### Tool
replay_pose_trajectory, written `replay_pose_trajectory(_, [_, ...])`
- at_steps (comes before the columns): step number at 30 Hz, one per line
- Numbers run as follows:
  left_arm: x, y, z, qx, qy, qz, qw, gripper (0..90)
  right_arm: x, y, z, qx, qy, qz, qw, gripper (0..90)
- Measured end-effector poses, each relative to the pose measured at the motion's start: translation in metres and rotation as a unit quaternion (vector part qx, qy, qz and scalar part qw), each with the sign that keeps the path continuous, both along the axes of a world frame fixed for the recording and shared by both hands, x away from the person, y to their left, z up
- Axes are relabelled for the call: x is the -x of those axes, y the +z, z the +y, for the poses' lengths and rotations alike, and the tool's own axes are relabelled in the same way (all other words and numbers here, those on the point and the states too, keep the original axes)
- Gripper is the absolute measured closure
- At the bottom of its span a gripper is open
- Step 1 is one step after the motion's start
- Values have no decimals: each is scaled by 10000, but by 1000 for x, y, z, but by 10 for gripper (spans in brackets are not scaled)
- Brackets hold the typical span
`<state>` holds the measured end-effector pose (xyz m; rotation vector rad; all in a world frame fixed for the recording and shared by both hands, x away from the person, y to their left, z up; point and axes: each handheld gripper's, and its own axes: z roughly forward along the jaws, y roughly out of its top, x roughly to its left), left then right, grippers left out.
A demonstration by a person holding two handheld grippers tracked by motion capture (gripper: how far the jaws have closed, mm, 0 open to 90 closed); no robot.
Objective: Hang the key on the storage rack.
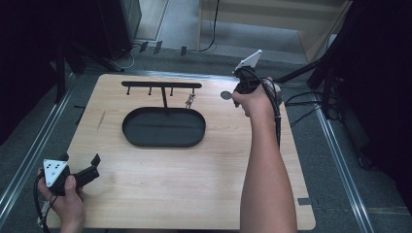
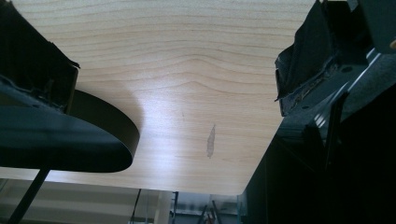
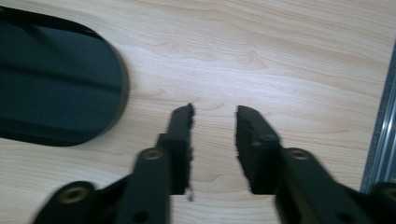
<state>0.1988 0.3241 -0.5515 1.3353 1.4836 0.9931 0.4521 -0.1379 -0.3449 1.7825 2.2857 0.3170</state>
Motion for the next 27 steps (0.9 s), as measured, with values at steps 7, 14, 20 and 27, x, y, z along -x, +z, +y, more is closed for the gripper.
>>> replay_pose_trajectory(7, [0, 0, 0, -13, -1, -1, 10000, 0, 1, -19, -20, 347, -578, 322, 9972, 17])
replay_pose_trajectory(14, [0, 0, 0, -20, -4, -2, 10000, 0, 7, -38, -46, 236, -784, 381, 9959, 0])
replay_pose_trajectory(20, [0, 0, -1, -23, 3, -1, 10000, 0, 18, -58, -67, -10, -810, 276, 9963, 0])
replay_pose_trajectory(27, [0, 0, -1, -27, 1, -9, 10000, 0, 38, -82, -92, -420, -829, -40, 9957, 0])
